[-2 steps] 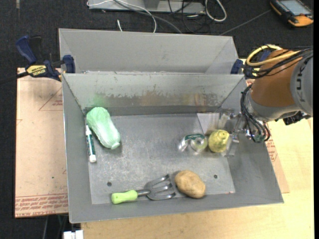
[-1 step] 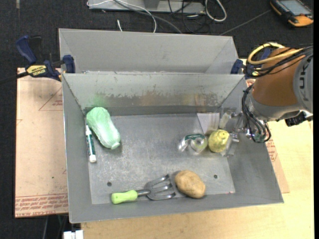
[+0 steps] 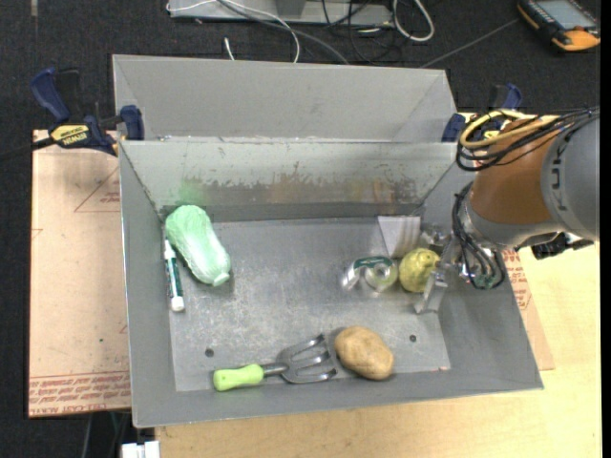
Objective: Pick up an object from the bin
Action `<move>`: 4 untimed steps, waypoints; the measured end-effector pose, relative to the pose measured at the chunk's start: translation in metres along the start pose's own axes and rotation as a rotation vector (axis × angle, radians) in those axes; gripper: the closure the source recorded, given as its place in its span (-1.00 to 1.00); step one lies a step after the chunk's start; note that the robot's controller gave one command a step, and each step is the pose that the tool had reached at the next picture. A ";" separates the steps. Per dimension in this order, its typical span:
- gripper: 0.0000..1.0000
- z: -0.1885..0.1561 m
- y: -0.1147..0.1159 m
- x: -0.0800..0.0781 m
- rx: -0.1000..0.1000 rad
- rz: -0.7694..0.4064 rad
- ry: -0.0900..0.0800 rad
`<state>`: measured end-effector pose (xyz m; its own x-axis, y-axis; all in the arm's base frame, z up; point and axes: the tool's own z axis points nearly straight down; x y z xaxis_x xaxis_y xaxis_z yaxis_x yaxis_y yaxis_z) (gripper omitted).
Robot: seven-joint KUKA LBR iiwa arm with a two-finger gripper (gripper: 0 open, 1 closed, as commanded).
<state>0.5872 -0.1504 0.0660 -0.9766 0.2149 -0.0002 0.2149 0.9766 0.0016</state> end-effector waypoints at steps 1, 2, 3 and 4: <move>1.00 -0.004 0.012 0.013 -0.002 0.112 -0.014; 1.00 -0.004 0.012 0.013 -0.002 0.113 -0.014; 1.00 -0.012 0.012 0.014 -0.002 0.112 -0.011; 1.00 -0.028 0.012 0.013 -0.003 0.112 -0.017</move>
Offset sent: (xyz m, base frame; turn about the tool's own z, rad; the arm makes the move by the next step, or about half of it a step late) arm 0.0000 0.0000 0.0000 0.0000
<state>0.5775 -0.1359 0.0942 -0.9463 0.3228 -0.0164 0.3228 0.9465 0.0055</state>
